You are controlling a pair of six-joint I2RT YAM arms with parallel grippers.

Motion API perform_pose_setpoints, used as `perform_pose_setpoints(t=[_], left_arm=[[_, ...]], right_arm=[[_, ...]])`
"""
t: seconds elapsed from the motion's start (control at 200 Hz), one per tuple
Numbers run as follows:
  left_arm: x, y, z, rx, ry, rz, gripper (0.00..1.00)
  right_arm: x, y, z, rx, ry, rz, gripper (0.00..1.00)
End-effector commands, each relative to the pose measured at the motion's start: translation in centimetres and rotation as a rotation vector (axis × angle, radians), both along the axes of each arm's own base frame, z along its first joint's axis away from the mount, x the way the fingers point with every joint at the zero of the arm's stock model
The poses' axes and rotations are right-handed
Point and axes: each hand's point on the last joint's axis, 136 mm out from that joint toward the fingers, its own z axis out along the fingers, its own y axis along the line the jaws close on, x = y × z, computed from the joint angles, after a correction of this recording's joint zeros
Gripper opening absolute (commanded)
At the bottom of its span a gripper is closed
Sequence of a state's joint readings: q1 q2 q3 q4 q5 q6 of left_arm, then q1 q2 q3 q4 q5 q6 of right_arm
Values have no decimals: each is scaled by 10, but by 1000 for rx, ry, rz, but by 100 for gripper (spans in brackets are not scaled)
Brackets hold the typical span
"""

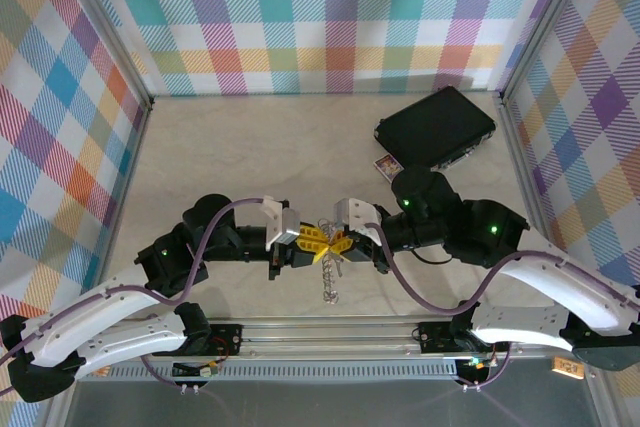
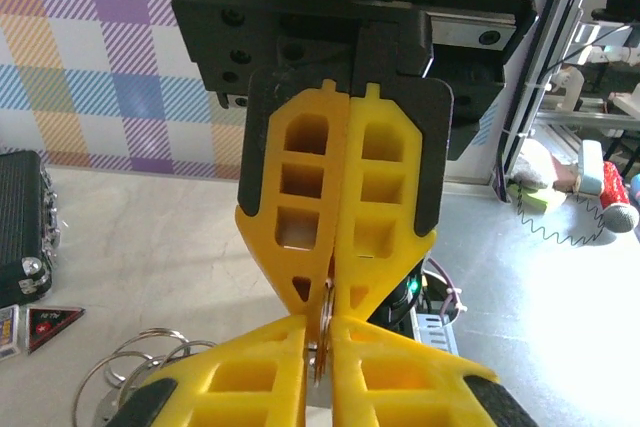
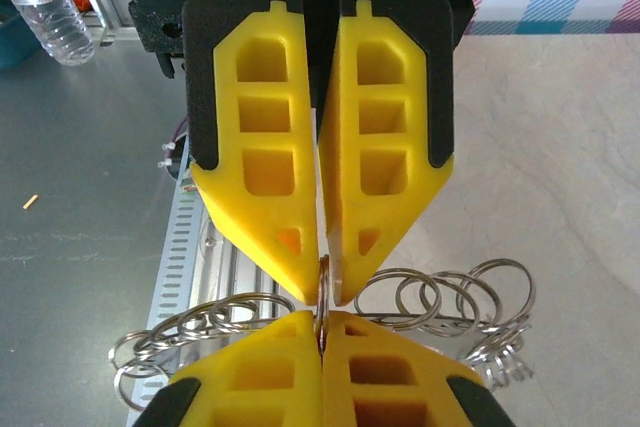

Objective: Put the keys on the keyring

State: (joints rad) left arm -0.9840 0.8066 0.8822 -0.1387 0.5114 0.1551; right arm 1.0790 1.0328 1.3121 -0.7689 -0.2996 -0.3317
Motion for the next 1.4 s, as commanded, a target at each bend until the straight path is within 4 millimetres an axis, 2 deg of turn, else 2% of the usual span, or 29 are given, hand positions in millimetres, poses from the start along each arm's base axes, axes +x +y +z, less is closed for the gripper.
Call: perform_pose_setpoints(t=[0.0,0.21,0.41,0.605,0.855,1.07,1.295,1.395], left_arm=[[2,1,14,-22,-36,13,11],[2,1,16,-37,-37,13,0],[-2,3,29,-111,-39,-1,0],[-9,3,47,-221,-36,-37,0],[-16,6,64,-347,-14,-78,0],[-19,8,71,-432,4,-104,0],[-18,5,69,-446,20,-115,0],[-17,4,65,-435,22,-106,0]], right_arm=[[-9,1,18,48,-18,61,0],[-9,3,16,42,-9,70,0],[-11,3,20,64,-6,68,0],[-11,1,26,132,-6,50,15],[-14,0,34,198,-6,46,18],[-16,-4,43,251,-16,40,16],[-14,-6,48,296,-26,25,8],[-13,-6,49,305,-27,19,0]])
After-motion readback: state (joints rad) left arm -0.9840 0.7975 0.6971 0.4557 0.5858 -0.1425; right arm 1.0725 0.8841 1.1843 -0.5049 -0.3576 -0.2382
